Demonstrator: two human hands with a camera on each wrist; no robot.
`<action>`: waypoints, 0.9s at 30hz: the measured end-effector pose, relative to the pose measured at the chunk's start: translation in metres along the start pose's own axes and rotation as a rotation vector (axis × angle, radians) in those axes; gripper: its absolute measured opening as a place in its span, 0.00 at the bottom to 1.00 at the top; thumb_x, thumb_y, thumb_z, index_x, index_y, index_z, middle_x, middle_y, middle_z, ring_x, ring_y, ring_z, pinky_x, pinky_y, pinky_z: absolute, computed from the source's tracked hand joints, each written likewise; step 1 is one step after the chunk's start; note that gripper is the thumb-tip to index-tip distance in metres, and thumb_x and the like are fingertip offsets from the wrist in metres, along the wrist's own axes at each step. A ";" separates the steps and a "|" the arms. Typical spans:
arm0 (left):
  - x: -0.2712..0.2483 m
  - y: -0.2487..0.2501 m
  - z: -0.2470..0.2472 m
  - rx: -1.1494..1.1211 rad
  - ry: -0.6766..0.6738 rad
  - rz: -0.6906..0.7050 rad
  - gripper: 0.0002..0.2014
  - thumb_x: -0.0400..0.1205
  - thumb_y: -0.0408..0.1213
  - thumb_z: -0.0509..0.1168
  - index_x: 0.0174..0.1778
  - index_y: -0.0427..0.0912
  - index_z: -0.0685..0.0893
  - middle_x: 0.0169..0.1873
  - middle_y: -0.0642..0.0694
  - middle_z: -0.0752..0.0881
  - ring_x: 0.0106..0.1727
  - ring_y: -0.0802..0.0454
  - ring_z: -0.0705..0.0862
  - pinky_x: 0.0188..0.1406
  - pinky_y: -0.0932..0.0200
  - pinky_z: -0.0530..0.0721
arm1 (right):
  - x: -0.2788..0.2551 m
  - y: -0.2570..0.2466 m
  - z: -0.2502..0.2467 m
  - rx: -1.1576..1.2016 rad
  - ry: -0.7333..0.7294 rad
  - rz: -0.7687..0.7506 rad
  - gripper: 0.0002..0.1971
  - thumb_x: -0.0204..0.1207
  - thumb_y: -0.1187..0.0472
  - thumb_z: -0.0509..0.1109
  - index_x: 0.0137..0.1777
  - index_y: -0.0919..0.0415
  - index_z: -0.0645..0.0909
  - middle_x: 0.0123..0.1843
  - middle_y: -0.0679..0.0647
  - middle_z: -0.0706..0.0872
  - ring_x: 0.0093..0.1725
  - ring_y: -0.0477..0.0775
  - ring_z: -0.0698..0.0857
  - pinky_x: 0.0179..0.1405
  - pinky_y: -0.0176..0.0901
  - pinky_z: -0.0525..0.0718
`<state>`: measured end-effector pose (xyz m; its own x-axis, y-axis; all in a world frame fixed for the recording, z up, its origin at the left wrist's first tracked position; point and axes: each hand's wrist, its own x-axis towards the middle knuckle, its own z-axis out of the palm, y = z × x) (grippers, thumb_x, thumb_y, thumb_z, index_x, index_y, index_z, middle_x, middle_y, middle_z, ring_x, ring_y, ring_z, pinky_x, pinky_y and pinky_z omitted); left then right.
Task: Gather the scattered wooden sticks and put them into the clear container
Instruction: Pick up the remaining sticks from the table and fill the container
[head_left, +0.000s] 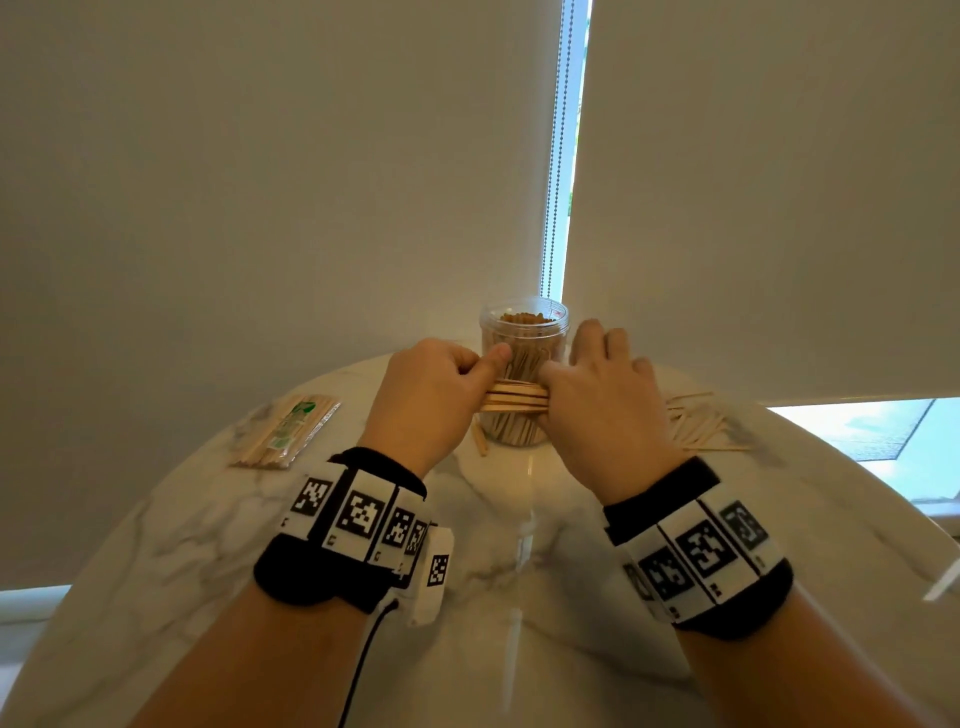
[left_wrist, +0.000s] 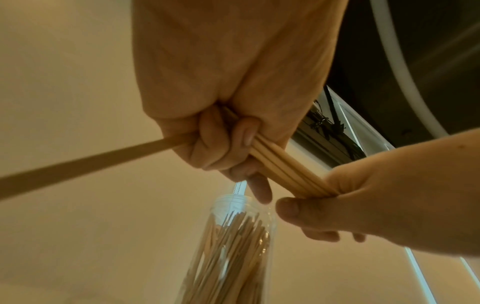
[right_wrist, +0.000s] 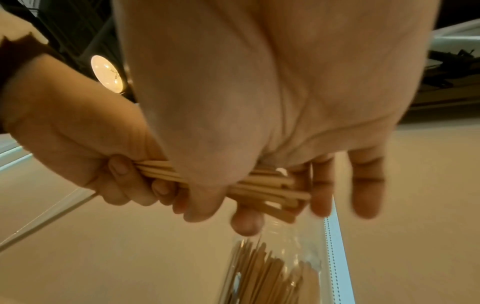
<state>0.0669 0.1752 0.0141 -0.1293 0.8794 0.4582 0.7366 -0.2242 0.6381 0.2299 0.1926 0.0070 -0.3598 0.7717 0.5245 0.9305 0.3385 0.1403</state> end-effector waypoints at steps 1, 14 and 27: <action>0.000 0.000 -0.002 -0.005 0.030 -0.031 0.27 0.87 0.59 0.59 0.31 0.44 0.88 0.17 0.54 0.77 0.20 0.61 0.74 0.22 0.68 0.68 | 0.001 0.001 0.001 0.051 -0.034 -0.049 0.10 0.84 0.47 0.64 0.53 0.50 0.84 0.55 0.52 0.80 0.54 0.56 0.79 0.41 0.44 0.76; 0.005 0.016 -0.014 -1.121 0.143 -0.492 0.36 0.89 0.63 0.41 0.67 0.40 0.84 0.55 0.42 0.92 0.61 0.46 0.89 0.69 0.43 0.81 | 0.008 -0.012 -0.007 0.912 -0.295 0.017 0.23 0.87 0.40 0.56 0.48 0.52 0.88 0.39 0.51 0.86 0.33 0.48 0.84 0.33 0.39 0.79; -0.001 0.025 -0.007 -1.279 0.108 -0.482 0.37 0.88 0.64 0.43 0.68 0.36 0.80 0.49 0.34 0.93 0.44 0.42 0.93 0.50 0.48 0.92 | 0.006 -0.021 -0.002 1.144 -0.447 -0.035 0.18 0.90 0.48 0.57 0.45 0.56 0.79 0.30 0.47 0.76 0.20 0.37 0.73 0.23 0.29 0.73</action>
<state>0.0809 0.1658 0.0336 -0.2894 0.9565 0.0378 -0.5090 -0.1871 0.8402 0.2085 0.1893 0.0095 -0.5848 0.7932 0.1701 0.4040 0.4666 -0.7868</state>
